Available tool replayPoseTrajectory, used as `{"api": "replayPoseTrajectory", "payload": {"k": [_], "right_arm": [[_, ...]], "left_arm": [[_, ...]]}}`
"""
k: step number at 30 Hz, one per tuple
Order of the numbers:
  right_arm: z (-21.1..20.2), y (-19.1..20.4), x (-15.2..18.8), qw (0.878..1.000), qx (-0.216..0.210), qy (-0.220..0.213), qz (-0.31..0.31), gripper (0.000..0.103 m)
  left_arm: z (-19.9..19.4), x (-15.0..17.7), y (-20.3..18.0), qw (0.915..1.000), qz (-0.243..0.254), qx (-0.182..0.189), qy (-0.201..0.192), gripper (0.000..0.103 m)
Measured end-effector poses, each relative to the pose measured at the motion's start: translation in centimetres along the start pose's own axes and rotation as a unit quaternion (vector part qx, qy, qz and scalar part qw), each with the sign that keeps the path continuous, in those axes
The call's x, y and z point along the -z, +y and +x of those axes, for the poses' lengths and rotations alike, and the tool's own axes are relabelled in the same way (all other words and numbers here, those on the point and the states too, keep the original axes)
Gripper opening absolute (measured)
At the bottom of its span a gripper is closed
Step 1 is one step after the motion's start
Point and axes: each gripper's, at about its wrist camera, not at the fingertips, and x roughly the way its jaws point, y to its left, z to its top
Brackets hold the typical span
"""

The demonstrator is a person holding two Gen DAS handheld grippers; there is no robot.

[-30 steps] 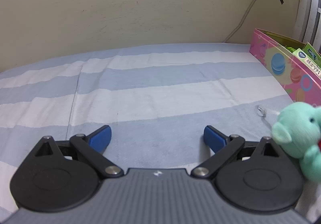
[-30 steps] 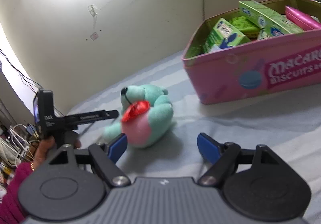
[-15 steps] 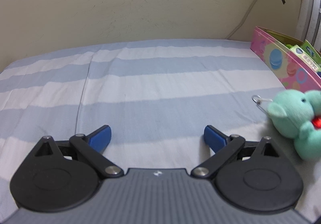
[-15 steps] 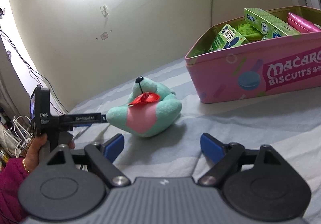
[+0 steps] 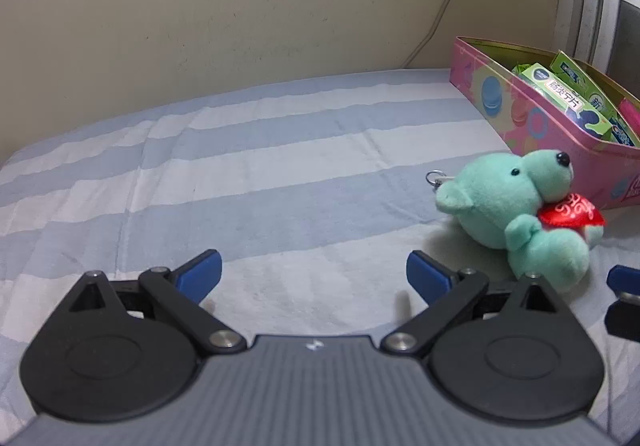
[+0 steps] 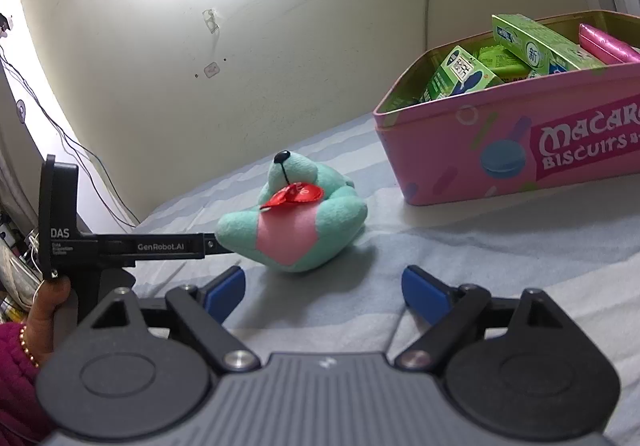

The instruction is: Organize objects

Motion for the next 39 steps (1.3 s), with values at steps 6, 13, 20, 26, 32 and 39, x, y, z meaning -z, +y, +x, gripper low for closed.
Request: {"api": "replayPoseTrajectory", "payload": {"k": [6, 13, 20, 26, 32, 39], "right_arm": [[0.0, 0.1, 0.1, 1.000, 0.000, -0.001, 0.001, 0.089], [0.1, 0.1, 0.1, 1.000, 0.000, -0.001, 0.003, 0.090], [0.0, -0.1, 0.0, 1.000, -0.004, 0.000, 0.006, 0.090], [-0.1, -0.1, 0.0, 1.000, -0.006, -0.006, 0.014, 0.090], [-0.1, -1.1, -1.0, 0.998, -0.025, -0.007, 0.050, 0.089], [0.6, -1.3, -3.1, 0.999, -0.019, -0.014, 0.032, 0.089]], "left_arm": [[-0.8, -0.6, -0.8, 1.0000, -0.003, -0.004, 0.002, 0.100], [-1.5, -1.0, -1.8, 1.0000, -0.002, 0.003, 0.000, 0.100], [-1.8, -1.1, -2.3, 1.0000, 0.005, -0.001, -0.004, 0.100], [-1.8, -1.2, -2.3, 1.0000, 0.004, -0.002, -0.004, 0.100], [-2.4, -1.7, -1.9, 0.9993, -0.020, 0.031, 0.001, 0.100], [-2.8, -2.8, -1.9, 0.9896, -0.060, 0.131, 0.014, 0.100]]}}
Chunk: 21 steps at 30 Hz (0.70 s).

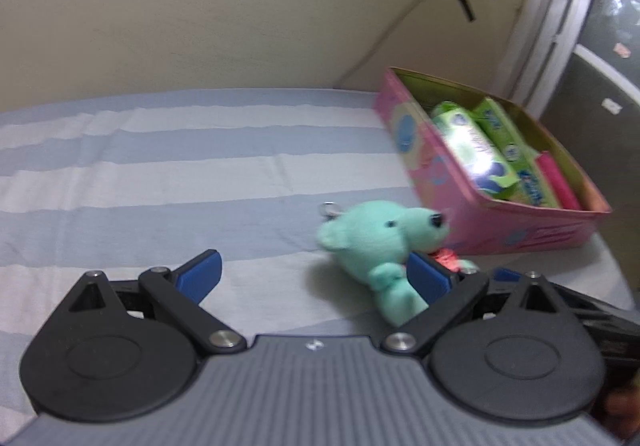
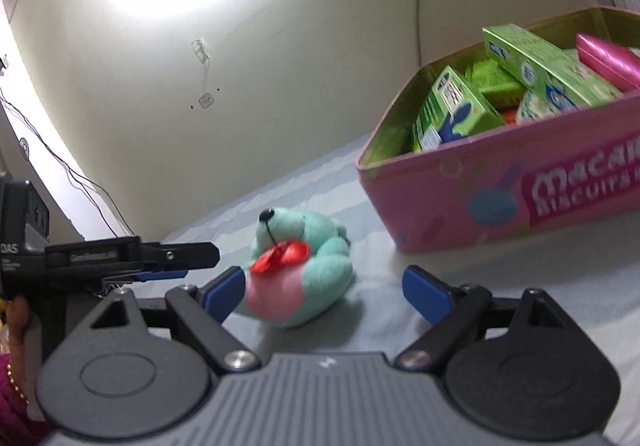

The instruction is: Organize objects

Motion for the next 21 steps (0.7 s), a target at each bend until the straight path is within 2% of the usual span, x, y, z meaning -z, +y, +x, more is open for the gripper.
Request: {"api": "replayPoseTrajectory", "payload": {"k": [4, 8, 12, 14, 15, 17, 21], "right_arm": [[1.2, 0.3, -0.7, 1.000, -0.003, 0.009, -0.016, 0.089], [2.8, 0.4, -0.8, 0.999, -0.009, 0.039, -0.029, 0.086], [4.2, 0.8, -0.2, 0.997, -0.033, 0.056, -0.031, 0.083], [4.8, 1.7, 0.0, 0.996, -0.045, 0.062, -0.052, 0.059], [4.9, 1.9, 0.0, 0.995, -0.056, 0.065, -0.050, 0.057], [4.7, 2.3, -0.1, 0.996, -0.051, 0.054, -0.058, 0.052], [2.2, 3.4, -1.3, 0.995, -0.039, -0.006, -0.089, 0.050]], "left_arm": [[0.8, -0.1, -1.2, 0.9994, 0.006, 0.032, 0.007, 0.100], [2.4, 0.0, -1.8, 0.9984, 0.010, 0.051, 0.021, 0.099], [4.2, 0.7, -1.3, 0.9971, 0.003, 0.062, 0.043, 0.089], [4.7, 0.9, -0.5, 0.9945, -0.015, 0.090, 0.052, 0.080], [4.6, 1.0, -0.3, 0.9927, -0.026, 0.106, 0.052, 0.070], [4.1, 0.6, -0.5, 0.9917, -0.034, 0.114, 0.047, 0.067], [1.9, -1.6, -3.5, 0.9922, 0.016, 0.123, -0.003, 0.065]]}}
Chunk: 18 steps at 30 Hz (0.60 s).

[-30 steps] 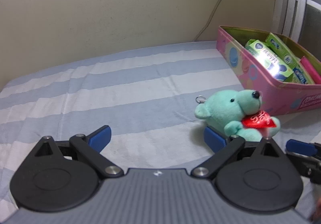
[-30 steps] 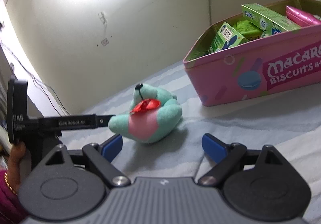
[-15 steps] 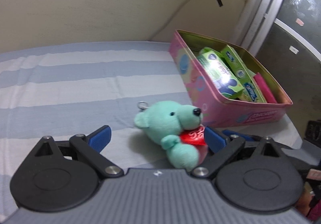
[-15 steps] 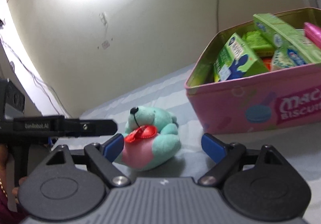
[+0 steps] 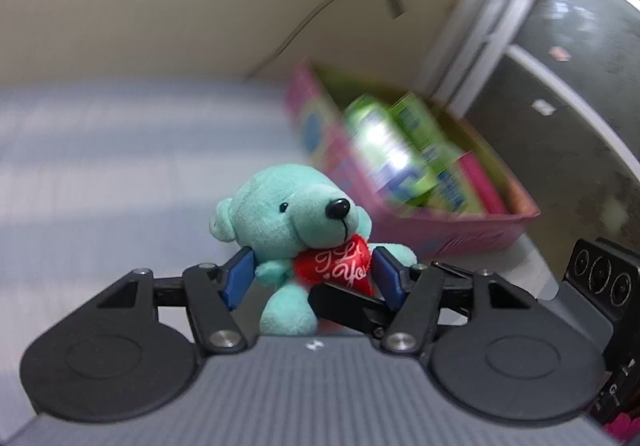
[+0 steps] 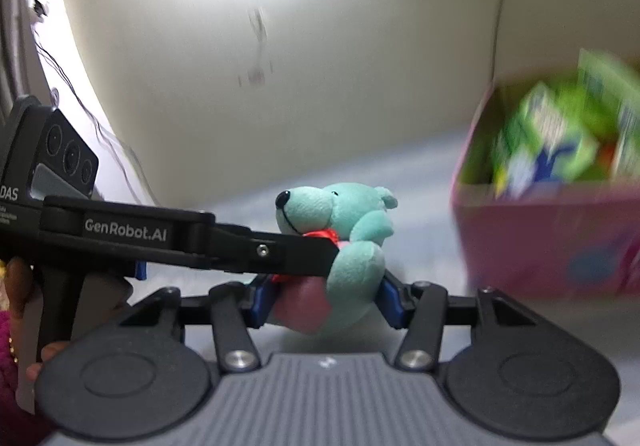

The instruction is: Organize objects

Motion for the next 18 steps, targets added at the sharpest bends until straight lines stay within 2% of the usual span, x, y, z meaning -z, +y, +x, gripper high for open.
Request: {"api": "replayPoseTrajectory", "payload": {"k": [4, 8, 12, 18], "right_arm": [[-3.5, -0.7, -2.5, 0.997, 0.038, -0.068, -0.023, 0.051], [-5.8, -3.3, -3.9, 0.991, 0.093, -0.099, -0.020, 0.051], [-6.4, -7.3, -4.6, 0.988, 0.130, -0.086, 0.001, 0.051], [-4.5, -13.4, -6.4, 0.987, 0.140, -0.025, 0.072, 0.051]], "left_arm": [[0.7, -3.1, -4.5, 0.9973, 0.059, 0.029, -0.032, 0.064], [4.9, -5.1, -8.4, 0.9917, 0.110, 0.056, -0.036, 0.064], [9.6, -6.2, -10.8, 0.9891, 0.132, 0.064, -0.015, 0.064], [15.7, -7.9, -11.9, 0.9909, 0.123, 0.047, 0.029, 0.065]]}}
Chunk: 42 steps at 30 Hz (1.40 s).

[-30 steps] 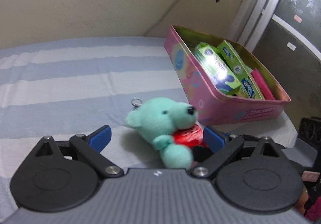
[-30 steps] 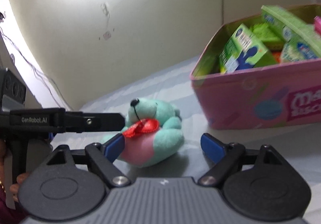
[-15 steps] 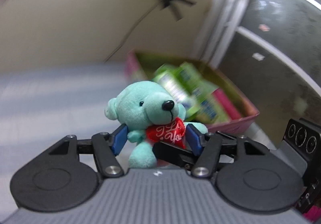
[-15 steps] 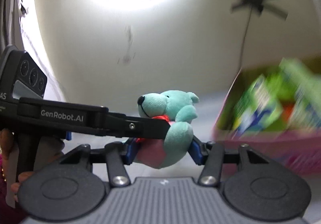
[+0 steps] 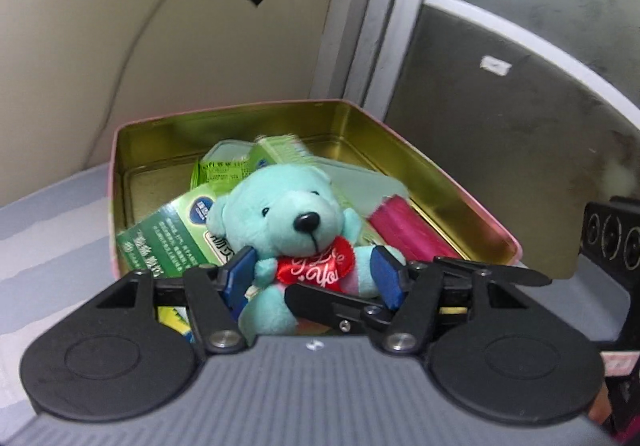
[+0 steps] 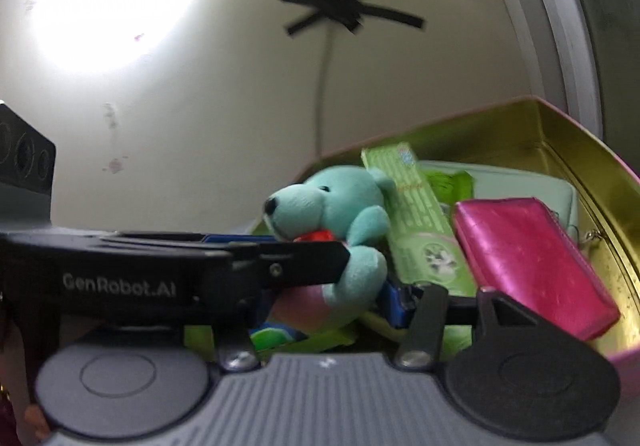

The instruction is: Organize objects

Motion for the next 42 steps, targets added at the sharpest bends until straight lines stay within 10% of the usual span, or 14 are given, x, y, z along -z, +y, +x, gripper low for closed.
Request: {"api": "replayPoseTrajectory", "payload": {"k": [10, 25, 42], "right_arm": [[0.4, -2.0, -1.1, 0.999, 0.025, -0.026, 0.027, 0.066], [-7.0, 3.1, 4.4, 0.995, 0.036, -0.095, 0.005, 0.067], [-8.9, 6.5, 7.2, 0.997, 0.028, -0.070, 0.022, 0.076]], "left_arm": [[1.4, -2.2, -1.3, 0.9994, -0.001, -0.034, -0.003, 0.083], [-8.2, 3.7, -2.1, 0.9873, 0.027, -0.155, -0.026, 0.092], [-12.8, 10.9, 1.7, 0.9717, -0.029, -0.234, -0.010, 0.096]]}}
